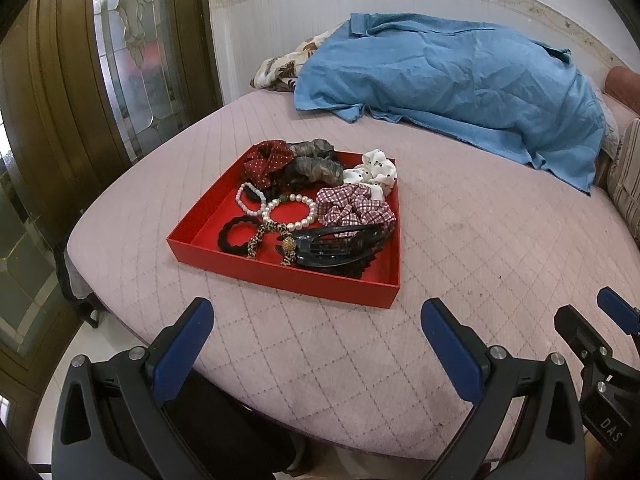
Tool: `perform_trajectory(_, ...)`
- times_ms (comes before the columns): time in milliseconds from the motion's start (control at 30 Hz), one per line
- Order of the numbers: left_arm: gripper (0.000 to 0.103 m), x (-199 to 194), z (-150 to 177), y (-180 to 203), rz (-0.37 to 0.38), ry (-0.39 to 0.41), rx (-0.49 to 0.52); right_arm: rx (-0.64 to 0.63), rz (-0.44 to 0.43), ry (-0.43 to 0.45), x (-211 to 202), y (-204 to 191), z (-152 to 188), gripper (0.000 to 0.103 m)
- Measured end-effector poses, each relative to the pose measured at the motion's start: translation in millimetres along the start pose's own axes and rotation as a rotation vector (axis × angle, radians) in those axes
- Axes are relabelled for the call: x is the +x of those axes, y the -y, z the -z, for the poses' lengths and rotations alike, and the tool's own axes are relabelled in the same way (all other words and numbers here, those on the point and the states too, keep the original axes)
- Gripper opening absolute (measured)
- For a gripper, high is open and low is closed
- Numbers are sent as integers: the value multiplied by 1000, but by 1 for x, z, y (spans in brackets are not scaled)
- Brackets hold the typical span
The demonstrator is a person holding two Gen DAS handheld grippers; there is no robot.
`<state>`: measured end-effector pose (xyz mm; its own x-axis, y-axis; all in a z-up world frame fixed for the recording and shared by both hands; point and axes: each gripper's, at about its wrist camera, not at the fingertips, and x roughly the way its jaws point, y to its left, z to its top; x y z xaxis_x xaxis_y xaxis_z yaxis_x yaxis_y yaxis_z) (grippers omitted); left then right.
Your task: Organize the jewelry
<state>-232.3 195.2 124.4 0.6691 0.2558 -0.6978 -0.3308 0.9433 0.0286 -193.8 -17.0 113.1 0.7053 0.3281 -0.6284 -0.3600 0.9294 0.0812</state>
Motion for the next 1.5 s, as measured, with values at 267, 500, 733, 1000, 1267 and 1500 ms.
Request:
perform_trajectory(267, 103, 3, 1, -1, -4, -14, -7, -5, -3, -3, 1, 0, 1, 82)
perform_trajectory(500, 103, 4, 3, -2, -2, -19, -11, -5, -2, -3, 1, 0, 1, 82)
perform_trajectory(733, 103, 4, 5, -2, -2, -22, -13, -14, -11, -2, 1, -1, 2, 83)
perform_trajectory(1000, 103, 5, 8, -3, 1, -28, -19, -24, -20, 0, 0, 0, 2, 85)
perform_trajectory(1267, 103, 5, 8, -4, 2, -28, -19, -30, -22, -1, 0, -1, 2, 85)
perform_trajectory(1500, 103, 5, 9, -4, 3, -28, -21, -33, -26, 2, 0, 0, 2, 85)
